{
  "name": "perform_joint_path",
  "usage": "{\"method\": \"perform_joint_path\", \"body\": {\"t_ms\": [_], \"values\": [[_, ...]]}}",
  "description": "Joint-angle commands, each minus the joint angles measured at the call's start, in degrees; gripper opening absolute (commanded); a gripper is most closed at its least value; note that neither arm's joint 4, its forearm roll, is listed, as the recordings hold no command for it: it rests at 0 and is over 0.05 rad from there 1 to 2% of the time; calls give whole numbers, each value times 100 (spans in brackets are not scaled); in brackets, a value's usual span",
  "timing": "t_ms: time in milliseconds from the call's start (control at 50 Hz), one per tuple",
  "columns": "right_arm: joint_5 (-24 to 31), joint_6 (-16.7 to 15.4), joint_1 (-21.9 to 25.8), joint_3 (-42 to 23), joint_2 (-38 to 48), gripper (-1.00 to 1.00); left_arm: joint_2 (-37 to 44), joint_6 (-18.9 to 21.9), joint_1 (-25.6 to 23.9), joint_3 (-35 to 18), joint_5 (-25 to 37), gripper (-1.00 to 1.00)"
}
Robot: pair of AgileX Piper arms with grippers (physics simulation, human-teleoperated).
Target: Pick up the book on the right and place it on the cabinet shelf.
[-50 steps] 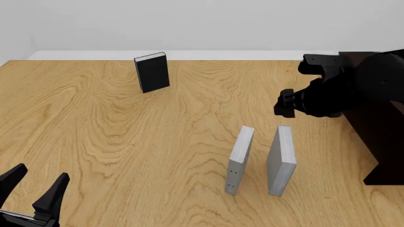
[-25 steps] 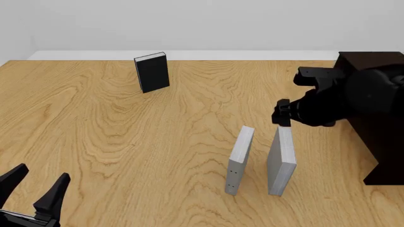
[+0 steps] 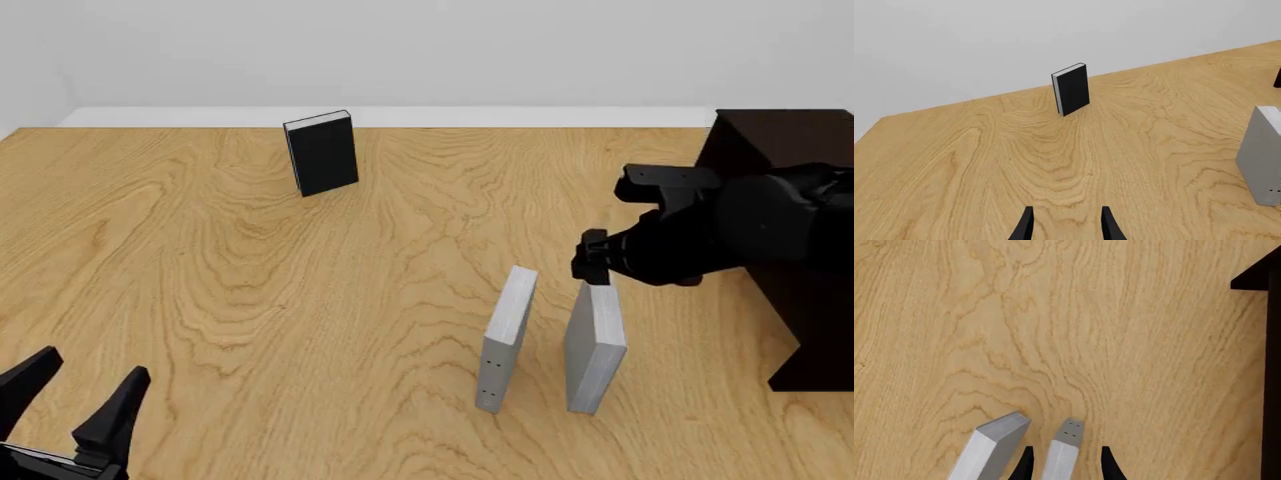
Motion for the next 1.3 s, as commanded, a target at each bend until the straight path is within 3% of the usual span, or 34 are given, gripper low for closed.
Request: {"method": "perform_joint_path", "body": {"t_ms": [20,780,800,1300], "values": [[-163,60,20,166,49,100,-42,-5,-7,0,53,100],[-412,137,49,420,131,100,22,-22,-33,1,73,100],[-412,127,57,416,123,-100,27,-20,-34,1,73,100],[132,-410,-459,-91,-250,-100,60,-55,-14,1,28,100]]}}
